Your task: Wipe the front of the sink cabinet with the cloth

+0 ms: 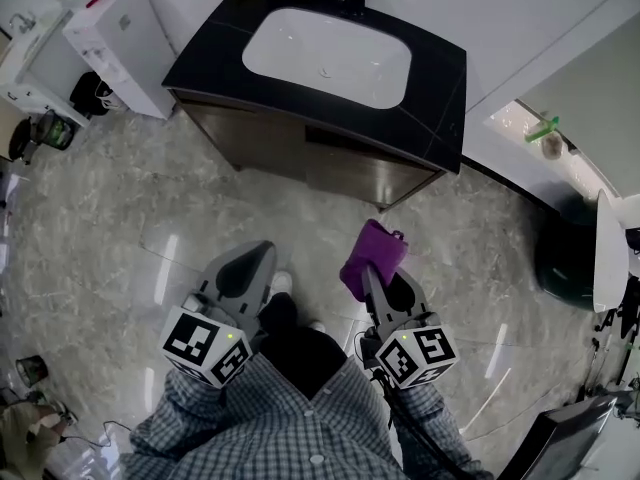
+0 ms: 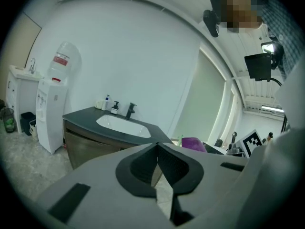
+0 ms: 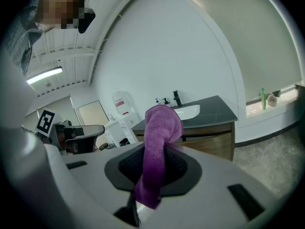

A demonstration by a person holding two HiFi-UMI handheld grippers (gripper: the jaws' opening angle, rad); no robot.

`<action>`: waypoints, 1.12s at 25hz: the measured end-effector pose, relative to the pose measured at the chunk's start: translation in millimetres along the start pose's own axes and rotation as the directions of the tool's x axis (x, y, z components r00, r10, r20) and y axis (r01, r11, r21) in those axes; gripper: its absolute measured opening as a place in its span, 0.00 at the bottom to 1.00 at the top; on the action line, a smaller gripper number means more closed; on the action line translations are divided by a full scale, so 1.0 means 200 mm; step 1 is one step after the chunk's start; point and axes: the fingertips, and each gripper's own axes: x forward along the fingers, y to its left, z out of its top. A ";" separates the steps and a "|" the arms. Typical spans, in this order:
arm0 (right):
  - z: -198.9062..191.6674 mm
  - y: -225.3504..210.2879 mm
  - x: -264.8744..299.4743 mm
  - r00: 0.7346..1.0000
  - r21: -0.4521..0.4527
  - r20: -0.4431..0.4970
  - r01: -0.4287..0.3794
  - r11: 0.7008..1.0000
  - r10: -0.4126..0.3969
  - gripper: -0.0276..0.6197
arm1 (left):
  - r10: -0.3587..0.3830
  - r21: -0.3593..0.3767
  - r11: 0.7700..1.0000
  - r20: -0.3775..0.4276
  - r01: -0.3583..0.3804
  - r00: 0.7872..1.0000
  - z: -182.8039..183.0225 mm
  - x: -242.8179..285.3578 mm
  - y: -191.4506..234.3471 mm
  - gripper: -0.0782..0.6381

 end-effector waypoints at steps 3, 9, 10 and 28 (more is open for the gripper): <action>-0.01 0.04 0.22 1.000 -0.006 -0.022 -0.014 1.000 0.014 0.16 | 0.004 -0.006 1.000 -0.012 -0.004 1.000 0.01 0.05 0.16 0.12; -0.06 0.07 0.64 0.995 -0.059 -0.091 -0.055 0.997 0.050 0.16 | -0.015 0.033 0.999 -0.077 0.018 0.997 -0.04 0.19 0.41 0.12; -0.08 0.07 0.70 0.993 -0.084 -0.104 -0.061 0.995 0.052 0.16 | -0.016 0.045 0.999 -0.087 0.020 0.996 -0.06 0.21 0.43 0.12; -0.38 0.06 1.52 0.943 -0.099 -0.215 -0.280 0.955 0.255 0.16 | 0.052 -0.050 0.997 -0.085 -0.056 0.995 -0.36 0.52 0.74 0.12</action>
